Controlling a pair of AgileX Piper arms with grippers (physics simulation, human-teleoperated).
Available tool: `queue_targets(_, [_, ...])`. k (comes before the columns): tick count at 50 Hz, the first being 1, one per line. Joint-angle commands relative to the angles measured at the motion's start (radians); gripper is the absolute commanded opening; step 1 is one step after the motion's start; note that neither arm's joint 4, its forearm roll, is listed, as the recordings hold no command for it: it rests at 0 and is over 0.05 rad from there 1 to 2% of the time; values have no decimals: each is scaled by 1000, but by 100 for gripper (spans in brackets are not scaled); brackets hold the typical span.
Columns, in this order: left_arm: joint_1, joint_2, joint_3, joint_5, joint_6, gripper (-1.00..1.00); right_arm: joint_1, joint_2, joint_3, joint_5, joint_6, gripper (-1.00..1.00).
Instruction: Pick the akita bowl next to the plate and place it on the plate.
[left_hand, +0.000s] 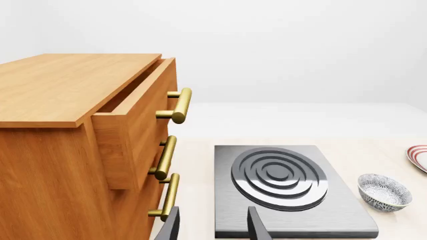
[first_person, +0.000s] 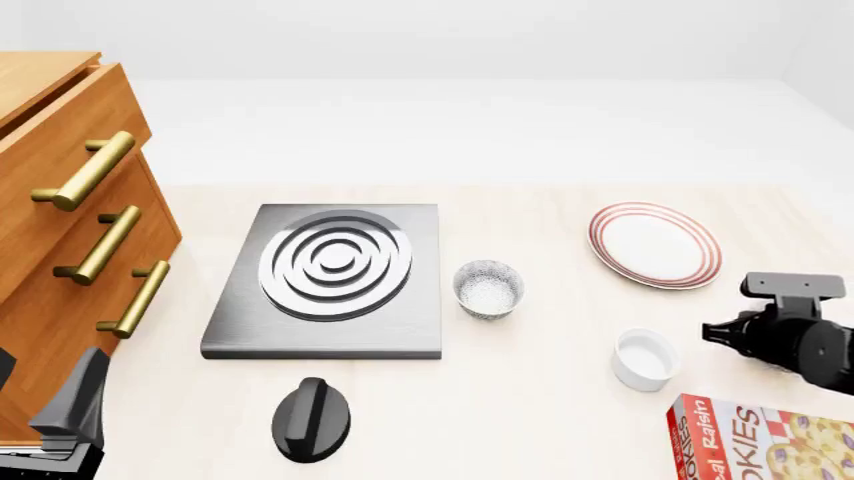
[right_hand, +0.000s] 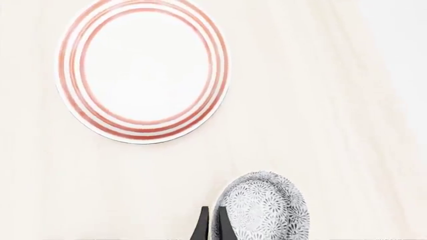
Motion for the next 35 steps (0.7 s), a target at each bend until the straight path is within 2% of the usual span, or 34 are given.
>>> queue_targets(1, [0,0,0,0,0,100,2,-59,-12,65,-9,-100])
queue_targets(3, [0,0,0,0,0,100,0,-46,-4,42,-21,-100])
queue_targets(9, [0,0,0,0,0,100,-2,-82,-8,71,-48,-100])
queue_targets(11, [0,0,0,0,0,100,-4,-109,-23,111,-58,-100])
queue_targets(12, [0,0,0,0,0,100,-4,-103,-14,94,-62,-100])
queue_targets(19, [0,0,0,0,0,100,-3,-146,-25,137,-76,-100])
queue_targets(20, [0,0,0,0,0,100,-4,-183,-44,188,-80,-100])
queue_targets(22, [0,0,0,0,0,100,-6,-186,-44,181,-88,-100])
queue_targets(23, [0,0,0,0,0,100,-4,-208,-57,211,-89,-100])
queue_targets(25, [0,0,0,0,0,100,-4,-200,-51,194,-94,-100])
queue_targets(26, [0,0,0,0,0,100,-3,-236,-78,251,-102,-100])
queue_targets(32, [0,0,0,0,0,100,4,-259,-93,268,-120,-100])
queue_targets(35, [0,0,0,0,0,100,13,-297,-127,339,-126,-100])
